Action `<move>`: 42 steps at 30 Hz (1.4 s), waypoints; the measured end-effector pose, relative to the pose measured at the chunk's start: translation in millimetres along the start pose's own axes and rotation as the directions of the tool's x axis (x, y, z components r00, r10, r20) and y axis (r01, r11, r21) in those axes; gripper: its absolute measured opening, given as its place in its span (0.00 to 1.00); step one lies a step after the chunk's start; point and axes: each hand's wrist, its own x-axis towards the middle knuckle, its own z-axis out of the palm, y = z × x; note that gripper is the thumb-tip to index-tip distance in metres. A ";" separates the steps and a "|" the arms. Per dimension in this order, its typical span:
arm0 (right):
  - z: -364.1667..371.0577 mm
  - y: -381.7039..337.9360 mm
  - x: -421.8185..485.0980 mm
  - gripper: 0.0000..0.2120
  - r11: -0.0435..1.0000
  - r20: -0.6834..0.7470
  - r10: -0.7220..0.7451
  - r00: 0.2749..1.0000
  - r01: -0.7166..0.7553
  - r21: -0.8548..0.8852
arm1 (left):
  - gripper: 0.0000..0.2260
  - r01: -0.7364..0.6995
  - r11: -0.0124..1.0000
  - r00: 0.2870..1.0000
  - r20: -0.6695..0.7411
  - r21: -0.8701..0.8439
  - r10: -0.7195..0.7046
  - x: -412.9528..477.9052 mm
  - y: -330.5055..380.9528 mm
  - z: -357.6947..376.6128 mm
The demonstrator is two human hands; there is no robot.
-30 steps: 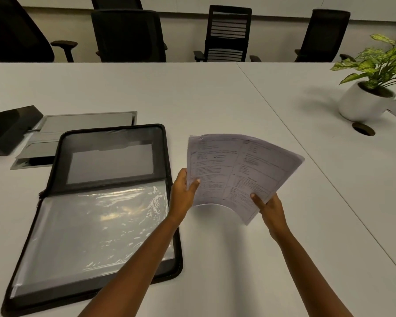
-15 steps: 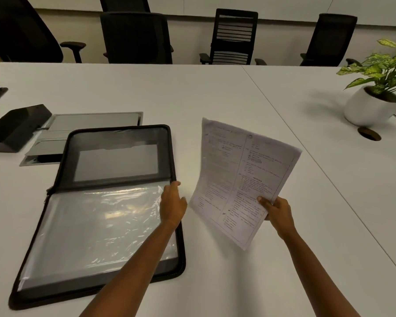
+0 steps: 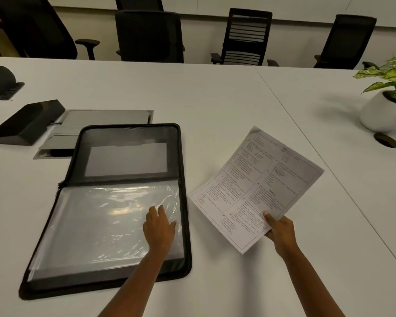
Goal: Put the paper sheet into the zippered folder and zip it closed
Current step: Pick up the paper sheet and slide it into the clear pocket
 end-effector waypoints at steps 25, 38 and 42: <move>78.4 4.3 4.8 0.15 0.990 -0.012 -0.003 1.000 0.001 -0.138 | 0.20 -0.100 0.960 0.970 0.187 -0.262 0.152 23.5 -11.6 -24.8; 110.6 19.5 1.4 0.16 0.997 -0.224 0.062 0.973 -0.070 -0.025 | 0.13 -0.735 0.672 0.677 0.160 0.093 0.719 10.6 -16.1 -25.8; 118.5 25.1 -4.7 0.16 0.998 -0.246 0.047 0.968 -0.053 -0.018 | 0.14 -0.803 0.581 0.595 0.237 0.134 0.768 8.4 -18.3 -31.1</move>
